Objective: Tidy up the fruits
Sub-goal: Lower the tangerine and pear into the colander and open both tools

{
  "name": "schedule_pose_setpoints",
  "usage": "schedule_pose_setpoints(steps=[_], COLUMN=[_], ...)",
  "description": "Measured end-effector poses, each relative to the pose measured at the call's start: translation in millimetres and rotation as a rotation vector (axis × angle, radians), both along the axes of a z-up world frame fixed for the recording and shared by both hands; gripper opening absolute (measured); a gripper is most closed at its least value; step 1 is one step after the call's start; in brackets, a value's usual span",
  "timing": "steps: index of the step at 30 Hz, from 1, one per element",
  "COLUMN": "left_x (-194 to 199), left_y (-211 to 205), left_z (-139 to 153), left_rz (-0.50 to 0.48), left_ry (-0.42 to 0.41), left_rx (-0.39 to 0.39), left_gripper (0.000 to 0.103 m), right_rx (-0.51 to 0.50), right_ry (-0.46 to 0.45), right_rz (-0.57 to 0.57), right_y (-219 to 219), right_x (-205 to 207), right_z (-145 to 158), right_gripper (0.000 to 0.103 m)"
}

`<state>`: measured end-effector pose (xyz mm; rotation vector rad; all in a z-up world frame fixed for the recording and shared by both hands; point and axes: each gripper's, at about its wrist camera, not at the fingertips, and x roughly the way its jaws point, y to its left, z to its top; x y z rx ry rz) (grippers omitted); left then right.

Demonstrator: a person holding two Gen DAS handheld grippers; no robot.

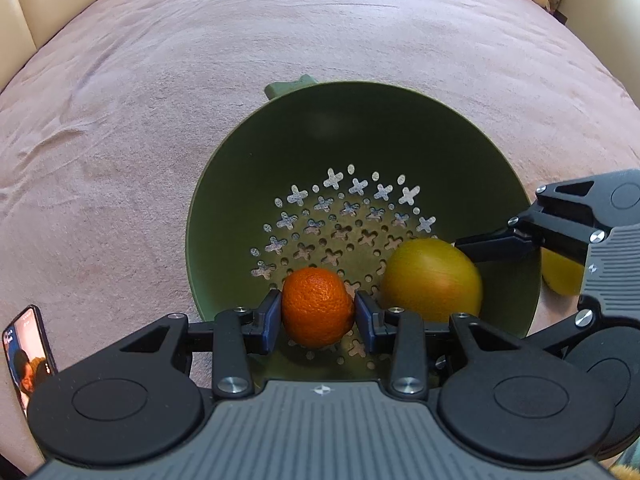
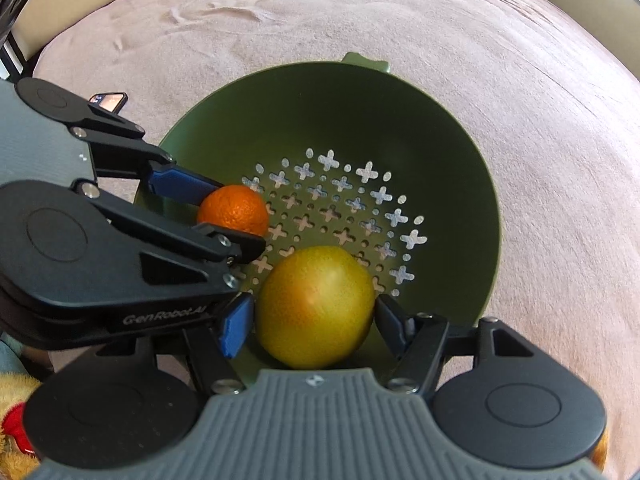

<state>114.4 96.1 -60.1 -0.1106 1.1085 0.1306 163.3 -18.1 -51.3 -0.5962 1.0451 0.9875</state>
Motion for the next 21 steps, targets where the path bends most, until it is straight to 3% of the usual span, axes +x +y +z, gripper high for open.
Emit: schedule_pose_setpoints(steps=[11, 21], left_x=[-1, -8], left_y=[-7, -8], left_z=[-1, 6], left_rz=[-0.02, 0.004], left_ry=[0.019, 0.015], left_rx=[0.062, 0.093], left_gripper=[0.044, 0.05], right_rx=[-0.005, 0.037], right_ry=[0.002, -0.005], right_rz=[0.01, -0.04], right_y=[-1, -17], right_x=[-6, -6], right_z=[5, 20], right_gripper=[0.062, 0.072])
